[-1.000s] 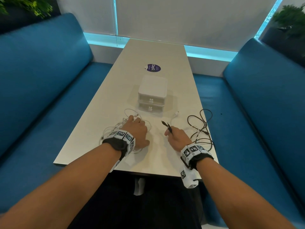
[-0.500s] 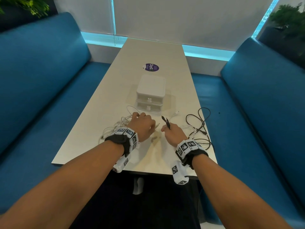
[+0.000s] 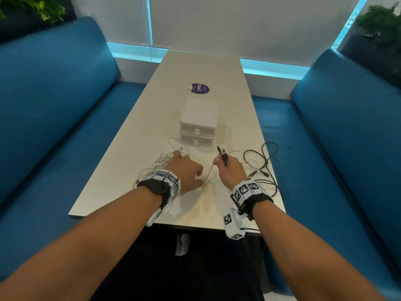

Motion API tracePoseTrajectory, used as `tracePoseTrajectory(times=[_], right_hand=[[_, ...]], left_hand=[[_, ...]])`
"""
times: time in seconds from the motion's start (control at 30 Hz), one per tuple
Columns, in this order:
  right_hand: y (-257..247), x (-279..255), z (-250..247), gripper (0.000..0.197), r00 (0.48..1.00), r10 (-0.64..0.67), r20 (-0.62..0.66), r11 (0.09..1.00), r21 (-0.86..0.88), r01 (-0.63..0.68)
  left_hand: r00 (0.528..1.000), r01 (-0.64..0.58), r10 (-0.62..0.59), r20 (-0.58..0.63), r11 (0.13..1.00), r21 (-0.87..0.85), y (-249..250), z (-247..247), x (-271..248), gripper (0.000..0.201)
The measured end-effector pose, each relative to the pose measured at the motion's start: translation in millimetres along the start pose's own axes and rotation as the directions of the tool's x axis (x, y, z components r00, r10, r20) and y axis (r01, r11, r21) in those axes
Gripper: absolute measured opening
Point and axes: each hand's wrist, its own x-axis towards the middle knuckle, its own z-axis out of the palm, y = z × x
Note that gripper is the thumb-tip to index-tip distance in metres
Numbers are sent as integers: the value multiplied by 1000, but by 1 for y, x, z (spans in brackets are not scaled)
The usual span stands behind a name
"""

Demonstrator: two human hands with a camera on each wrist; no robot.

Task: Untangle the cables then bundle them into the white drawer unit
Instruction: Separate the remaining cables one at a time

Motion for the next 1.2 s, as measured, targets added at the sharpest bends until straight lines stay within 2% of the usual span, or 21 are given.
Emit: tracePoseTrajectory(times=[0.07,0.2,0.37,0.53,0.63,0.73,0.83,0.97,1.07,1.13,1.2], right_hand=[[1,-2,2,26,999,-24,33,999,-48,26],[-1,-2,8,28,998,-40,41,998,-51,42],[-7,-5,1,31,999,-40,26,999,-34,41],[-6,-5,-2,29,995,-73,75,991,-106,80],[6,-1,-2,26,993,-56,100,966,-244,79],[23,2,-15,21,995,33,93,912,-409,8],[36,2,-31,24,992,119,43,938,-333,-98],[32,3,-29,26,990,116,84,954,-288,-88],[26,4,-25,22,988,117,98,964,-252,-89],[25,5,-25,21,987,129,94,964,-247,-103],[26,4,-26,24,983,159,93,962,-237,-133]], left_hand=[[998,6,-6,56,1000,11,1,-3,1,39],[995,-40,31,96,995,89,16,-16,4,19],[998,17,-14,54,998,-58,28,-14,7,13],[999,-16,20,42,996,-86,29,-12,5,15],[996,-63,63,62,998,-10,23,-13,1,22],[994,-80,78,76,996,30,2,-8,-1,27],[996,-71,68,64,996,45,-15,-5,-4,26],[995,-100,101,-24,994,37,-8,-1,-5,56],[975,-190,196,-104,980,59,-1,4,-6,70],[959,-233,246,-143,967,101,-1,4,-9,71],[939,-258,290,-182,949,183,-2,3,-10,61]])
